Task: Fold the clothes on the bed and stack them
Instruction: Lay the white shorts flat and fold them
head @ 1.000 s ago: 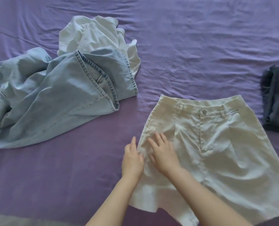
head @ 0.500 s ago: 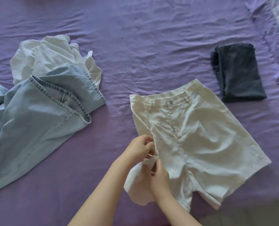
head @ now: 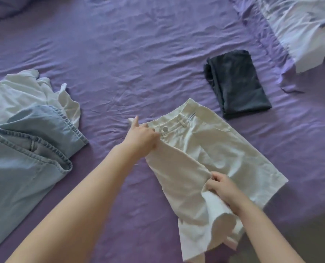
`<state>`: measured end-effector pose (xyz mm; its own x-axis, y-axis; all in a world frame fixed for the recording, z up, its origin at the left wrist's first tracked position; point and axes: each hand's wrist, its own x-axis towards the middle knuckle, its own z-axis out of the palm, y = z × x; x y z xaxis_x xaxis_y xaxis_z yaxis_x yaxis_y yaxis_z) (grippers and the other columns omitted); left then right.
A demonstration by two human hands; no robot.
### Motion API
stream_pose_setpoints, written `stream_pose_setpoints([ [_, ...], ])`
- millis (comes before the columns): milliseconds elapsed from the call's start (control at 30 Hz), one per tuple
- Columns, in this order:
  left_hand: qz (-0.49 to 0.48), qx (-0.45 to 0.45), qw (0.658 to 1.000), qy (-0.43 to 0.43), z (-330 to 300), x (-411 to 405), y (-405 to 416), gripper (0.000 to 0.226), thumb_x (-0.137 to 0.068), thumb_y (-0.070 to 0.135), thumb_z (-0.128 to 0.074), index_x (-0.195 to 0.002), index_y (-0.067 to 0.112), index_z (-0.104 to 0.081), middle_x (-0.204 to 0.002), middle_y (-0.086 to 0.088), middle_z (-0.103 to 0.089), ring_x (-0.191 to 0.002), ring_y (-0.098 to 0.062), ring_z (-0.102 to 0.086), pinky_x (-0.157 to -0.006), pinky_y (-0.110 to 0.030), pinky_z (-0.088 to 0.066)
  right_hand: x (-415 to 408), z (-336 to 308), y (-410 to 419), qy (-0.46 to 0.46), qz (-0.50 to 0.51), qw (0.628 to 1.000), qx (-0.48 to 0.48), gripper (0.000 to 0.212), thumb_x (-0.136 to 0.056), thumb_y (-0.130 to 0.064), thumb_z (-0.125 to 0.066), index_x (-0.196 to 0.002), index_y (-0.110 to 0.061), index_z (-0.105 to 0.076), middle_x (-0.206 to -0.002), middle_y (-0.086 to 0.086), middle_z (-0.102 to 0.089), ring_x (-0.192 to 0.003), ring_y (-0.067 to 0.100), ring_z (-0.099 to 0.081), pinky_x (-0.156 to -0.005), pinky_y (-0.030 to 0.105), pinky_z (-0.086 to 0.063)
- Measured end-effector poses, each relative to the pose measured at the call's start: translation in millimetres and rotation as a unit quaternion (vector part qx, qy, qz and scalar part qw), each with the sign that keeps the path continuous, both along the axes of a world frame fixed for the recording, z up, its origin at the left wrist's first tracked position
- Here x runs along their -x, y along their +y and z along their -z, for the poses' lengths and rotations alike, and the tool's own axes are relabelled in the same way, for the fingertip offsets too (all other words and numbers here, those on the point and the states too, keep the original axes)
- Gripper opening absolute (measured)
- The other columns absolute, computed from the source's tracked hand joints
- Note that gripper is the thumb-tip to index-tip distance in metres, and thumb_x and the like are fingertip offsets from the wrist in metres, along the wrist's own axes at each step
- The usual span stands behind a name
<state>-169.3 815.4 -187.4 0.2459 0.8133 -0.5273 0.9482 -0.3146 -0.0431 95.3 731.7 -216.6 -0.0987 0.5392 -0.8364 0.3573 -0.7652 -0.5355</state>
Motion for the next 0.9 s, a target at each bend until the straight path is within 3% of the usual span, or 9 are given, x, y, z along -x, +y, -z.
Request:
stream_pose_setpoints([
  [100,0.028,-0.049,0.998,0.000,-3,-23,26,0.028,-0.092,0.008,-0.046,-0.113,0.023,-0.056,-0.097,0.007,-0.060,-0.106,-0.022,-0.050,-0.115,-0.057,-0.006,-40,0,18,-0.070,-0.021,0.997,-0.008,0.018,-0.059,-0.011,-0.053,-0.072,0.001,-0.052,-0.068,0.011,-0.044,-0.063,0.019,-0.041,-0.059,0.031,-0.033],
  [233,0.040,-0.088,0.995,-0.021,0,-79,53,0.025,-0.093,0.010,-0.044,-0.108,0.024,-0.058,-0.082,0.008,-0.051,-0.102,-0.021,-0.048,-0.115,-0.057,0.000,-76,6,30,-0.162,-0.027,0.984,-0.076,0.019,-0.085,-0.014,-0.052,-0.068,-0.018,-0.045,-0.069,0.000,-0.046,-0.070,0.019,-0.045,-0.064,0.033,-0.032],
  [267,0.033,-0.086,0.995,-0.024,2,-92,59,0.023,-0.093,0.013,-0.045,-0.107,0.024,-0.059,-0.079,0.008,-0.051,-0.104,-0.021,-0.048,-0.115,-0.057,0.002,-80,8,32,-0.152,-0.029,0.985,-0.073,0.007,-0.088,-0.023,-0.056,-0.082,-0.019,-0.053,-0.082,-0.003,-0.052,-0.082,0.020,-0.051,-0.071,0.034,-0.036],
  [367,0.007,-0.077,0.997,-0.006,11,-116,75,0.019,-0.093,0.017,-0.049,-0.104,0.026,-0.061,-0.075,0.009,-0.050,-0.109,-0.022,-0.046,-0.113,-0.061,0.005,-95,16,29,-0.190,-0.204,0.959,-0.050,0.058,-0.083,-0.041,-0.061,-0.134,-0.029,-0.034,-0.120,-0.006,-0.051,-0.114,0.020,-0.053,-0.086,0.034,-0.042],
  [433,-0.006,-0.070,0.997,0.010,13,-124,82,0.019,-0.092,0.016,-0.048,-0.100,0.027,-0.061,-0.075,0.009,-0.049,-0.107,-0.022,-0.046,-0.112,-0.063,0.008,-109,21,28,-0.250,-0.260,0.929,-0.079,0.047,-0.087,-0.029,-0.052,-0.131,-0.030,-0.037,-0.122,-0.004,-0.057,-0.108,0.020,-0.057,-0.081,0.033,-0.045],
  [533,-0.007,-0.079,0.997,0.019,17,-135,94,0.020,-0.095,0.017,-0.045,-0.102,0.027,-0.061,-0.080,0.008,-0.051,-0.105,-0.023,-0.046,-0.110,-0.063,0.010,-132,21,35,-0.288,-0.206,0.929,-0.107,0.027,-0.089,-0.015,-0.045,-0.114,-0.020,-0.055,-0.109,0.004,-0.066,-0.103,0.026,-0.057,-0.074,0.033,-0.042],
  [633,0.005,-0.110,0.994,0.020,24,-151,106,0.019,-0.095,0.019,-0.046,-0.103,0.028,-0.061,-0.084,0.009,-0.055,-0.105,-0.022,-0.046,-0.109,-0.064,0.010,-156,26,48,-0.311,-0.166,0.924,-0.146,0.017,-0.089,-0.014,-0.046,-0.100,-0.018,-0.059,-0.094,0.005,-0.065,-0.092,0.030,-0.058,-0.071,0.035,-0.043],
  [800,0.002,-0.146,0.988,0.048,37,-170,119,0.023,-0.088,0.008,-0.052,-0.101,0.024,-0.062,-0.083,0.005,-0.051,-0.108,-0.026,-0.045,-0.104,-0.066,0.013,-179,36,64,-0.344,-0.158,0.903,-0.203,0.015,-0.096,-0.021,-0.043,-0.096,-0.015,-0.057,-0.095,0.002,-0.061,-0.086,0.027,-0.055,-0.066,0.035,-0.041],
  [900,0.008,-0.210,0.977,0.039,45,-178,121,0.021,-0.071,0.004,-0.070,-0.085,0.020,-0.068,-0.086,-0.003,-0.059,-0.111,-0.033,-0.051,-0.106,-0.073,-0.006,-182,42,68,-0.392,-0.170,0.875,-0.227,0.014,-0.095,-0.021,-0.046,-0.099,-0.014,-0.057,-0.096,0.003,-0.060,-0.087,0.030,-0.055,-0.065,0.035,-0.038],
])
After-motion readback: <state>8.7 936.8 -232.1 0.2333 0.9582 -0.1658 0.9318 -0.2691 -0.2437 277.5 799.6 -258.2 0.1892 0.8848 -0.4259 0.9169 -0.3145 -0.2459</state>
